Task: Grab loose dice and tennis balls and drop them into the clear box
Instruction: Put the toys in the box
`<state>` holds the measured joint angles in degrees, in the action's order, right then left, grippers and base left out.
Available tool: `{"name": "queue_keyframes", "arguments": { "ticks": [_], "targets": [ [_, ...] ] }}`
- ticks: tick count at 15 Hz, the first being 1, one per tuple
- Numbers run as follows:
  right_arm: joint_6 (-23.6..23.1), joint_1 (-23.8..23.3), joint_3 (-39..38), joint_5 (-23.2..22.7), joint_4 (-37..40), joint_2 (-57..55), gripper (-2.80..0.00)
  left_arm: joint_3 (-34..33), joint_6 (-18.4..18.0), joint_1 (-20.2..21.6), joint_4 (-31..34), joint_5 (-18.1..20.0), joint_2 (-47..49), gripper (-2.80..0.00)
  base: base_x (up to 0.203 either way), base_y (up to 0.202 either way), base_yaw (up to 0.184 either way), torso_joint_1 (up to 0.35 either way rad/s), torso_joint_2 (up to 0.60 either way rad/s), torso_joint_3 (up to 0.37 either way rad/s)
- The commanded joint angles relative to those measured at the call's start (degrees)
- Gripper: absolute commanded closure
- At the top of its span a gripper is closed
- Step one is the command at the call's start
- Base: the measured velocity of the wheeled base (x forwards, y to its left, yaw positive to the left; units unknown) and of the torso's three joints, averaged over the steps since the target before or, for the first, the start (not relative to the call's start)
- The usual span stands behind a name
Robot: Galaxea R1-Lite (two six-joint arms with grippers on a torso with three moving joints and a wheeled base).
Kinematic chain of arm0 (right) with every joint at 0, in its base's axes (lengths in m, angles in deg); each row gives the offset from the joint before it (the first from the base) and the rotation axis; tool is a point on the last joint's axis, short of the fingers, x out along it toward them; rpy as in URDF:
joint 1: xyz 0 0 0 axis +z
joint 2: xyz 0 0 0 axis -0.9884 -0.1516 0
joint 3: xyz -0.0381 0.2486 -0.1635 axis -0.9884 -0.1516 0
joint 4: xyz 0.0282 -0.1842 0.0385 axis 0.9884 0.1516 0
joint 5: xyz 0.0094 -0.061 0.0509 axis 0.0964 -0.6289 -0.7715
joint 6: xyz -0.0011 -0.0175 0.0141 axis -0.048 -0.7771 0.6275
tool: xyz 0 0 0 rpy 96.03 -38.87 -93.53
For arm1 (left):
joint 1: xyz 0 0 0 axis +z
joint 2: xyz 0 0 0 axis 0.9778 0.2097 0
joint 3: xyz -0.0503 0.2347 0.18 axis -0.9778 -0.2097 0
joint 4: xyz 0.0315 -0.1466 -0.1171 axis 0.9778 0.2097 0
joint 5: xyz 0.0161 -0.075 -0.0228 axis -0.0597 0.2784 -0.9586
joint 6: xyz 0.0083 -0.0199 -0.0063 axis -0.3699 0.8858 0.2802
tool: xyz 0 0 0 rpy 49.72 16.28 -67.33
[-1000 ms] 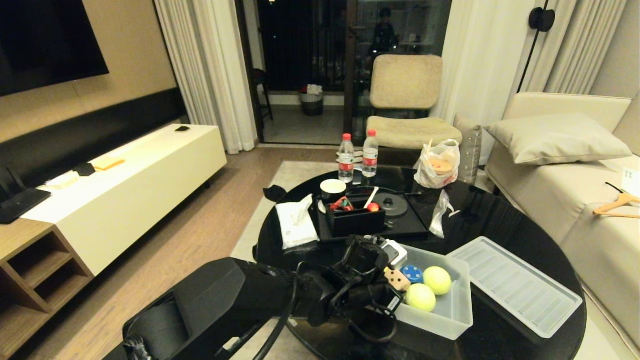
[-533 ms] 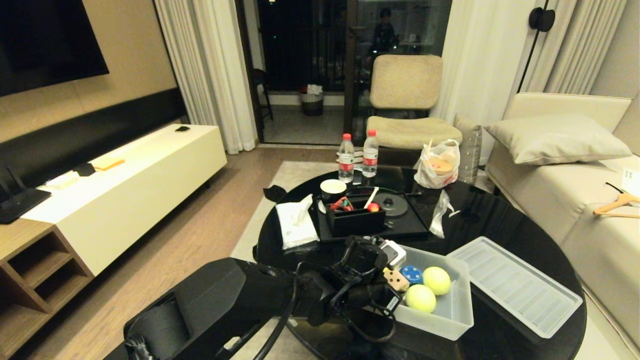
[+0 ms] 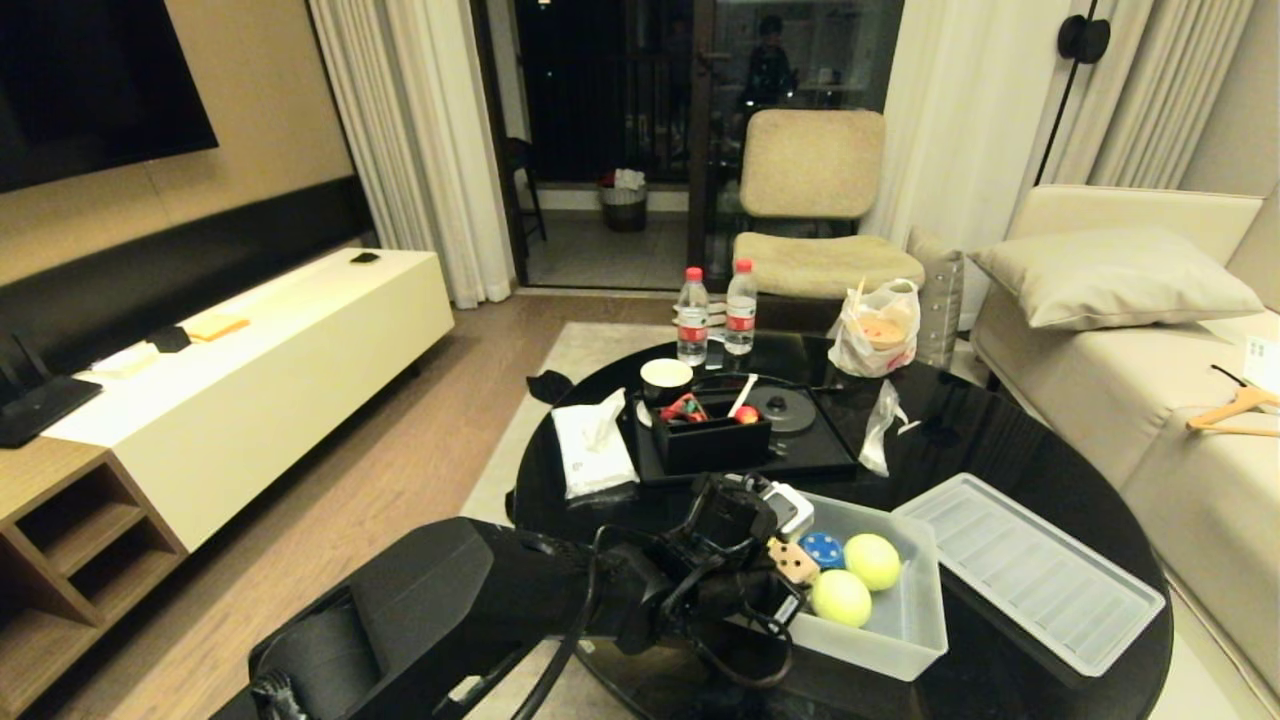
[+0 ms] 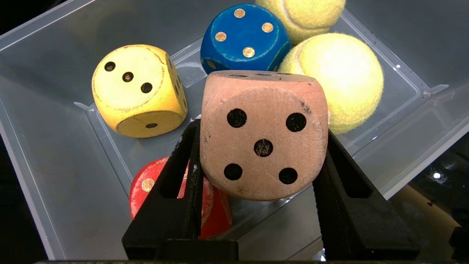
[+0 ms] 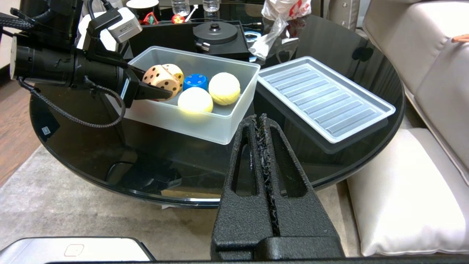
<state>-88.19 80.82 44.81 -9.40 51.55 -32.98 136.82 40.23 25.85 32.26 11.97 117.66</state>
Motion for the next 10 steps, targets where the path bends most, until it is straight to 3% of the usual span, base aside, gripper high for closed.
{"name": "queue_keyframes", "arguments": {
  "ticks": [1, 2, 10],
  "targets": [
    [0.01, 0.02, -0.01, -0.02, 0.0, -0.05, 0.0, 0.0, -0.02, 0.01, -0.1, 0.17, 0.08, 0.0, 0.0, 0.0, 0.0, 0.0, 0.0, 0.0],
    [0.01, 0.02, -0.01, -0.02, 0.0, -0.05, 0.0, 0.0, -0.02, 0.01, -0.1, 0.18, 0.08, -2.8, 0.0, 0.0, 0.0, 0.0, 0.0, 0.0],
    [-0.08, 0.04, -0.01, -0.02, 0.0, -0.05, 0.0, 0.0, 0.03, 0.1, -0.19, 0.27, -1.74, -2.8, 0.0, 0.0, 0.0, 0.0, 0.0, 0.0]
  ]
}}
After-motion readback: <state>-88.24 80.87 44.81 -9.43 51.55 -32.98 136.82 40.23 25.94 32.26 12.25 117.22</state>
